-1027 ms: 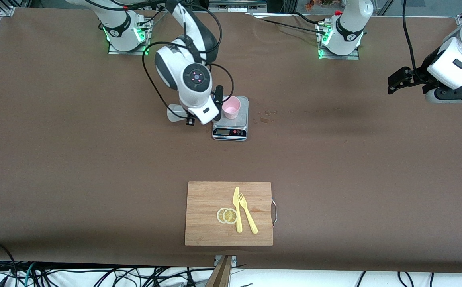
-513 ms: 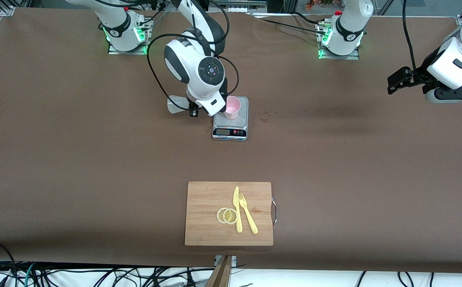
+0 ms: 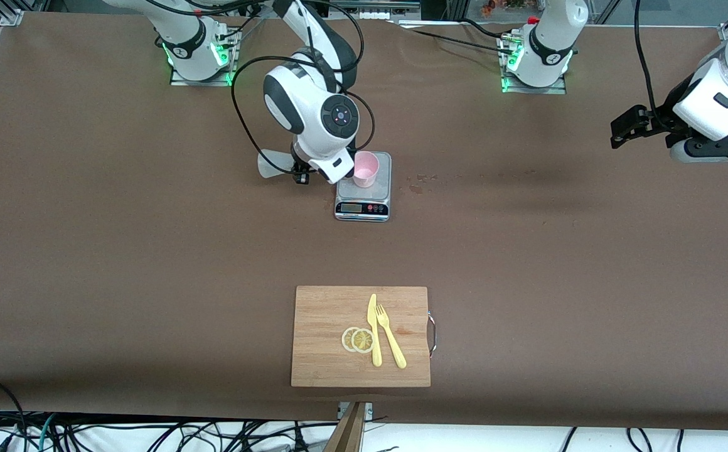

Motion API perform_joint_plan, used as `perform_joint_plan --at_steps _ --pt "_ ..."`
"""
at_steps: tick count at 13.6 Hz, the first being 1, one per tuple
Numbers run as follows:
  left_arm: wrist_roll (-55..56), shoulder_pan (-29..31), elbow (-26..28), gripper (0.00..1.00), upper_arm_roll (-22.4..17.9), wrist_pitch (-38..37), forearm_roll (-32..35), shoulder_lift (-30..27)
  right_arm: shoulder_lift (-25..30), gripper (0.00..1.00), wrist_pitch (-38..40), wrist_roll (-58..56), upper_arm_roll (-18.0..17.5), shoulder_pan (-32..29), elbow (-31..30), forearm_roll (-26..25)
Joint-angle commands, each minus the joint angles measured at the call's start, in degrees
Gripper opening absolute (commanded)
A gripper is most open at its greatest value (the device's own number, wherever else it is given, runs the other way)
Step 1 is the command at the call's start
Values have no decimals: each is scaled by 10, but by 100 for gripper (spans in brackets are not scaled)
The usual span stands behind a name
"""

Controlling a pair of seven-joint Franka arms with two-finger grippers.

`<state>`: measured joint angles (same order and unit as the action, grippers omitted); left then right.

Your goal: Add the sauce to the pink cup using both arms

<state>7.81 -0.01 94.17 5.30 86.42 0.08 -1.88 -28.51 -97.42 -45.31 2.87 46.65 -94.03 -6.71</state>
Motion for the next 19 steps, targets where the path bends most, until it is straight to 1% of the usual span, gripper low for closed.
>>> perform_joint_plan --at_steps 1,12,17,19 --pt "-7 2 0 100 1 0 -5 -3 -24 13 32 8 -6 4 42 -13" --pt "-8 2 0 100 1 0 -5 -3 -30 13 43 16 -6 13 46 -13" --pt "-8 2 0 100 1 0 -5 -3 -31 9 43 16 -6 13 46 -13" --pt "-8 2 0 100 1 0 -5 -3 -31 11 43 16 -6 13 46 -13"
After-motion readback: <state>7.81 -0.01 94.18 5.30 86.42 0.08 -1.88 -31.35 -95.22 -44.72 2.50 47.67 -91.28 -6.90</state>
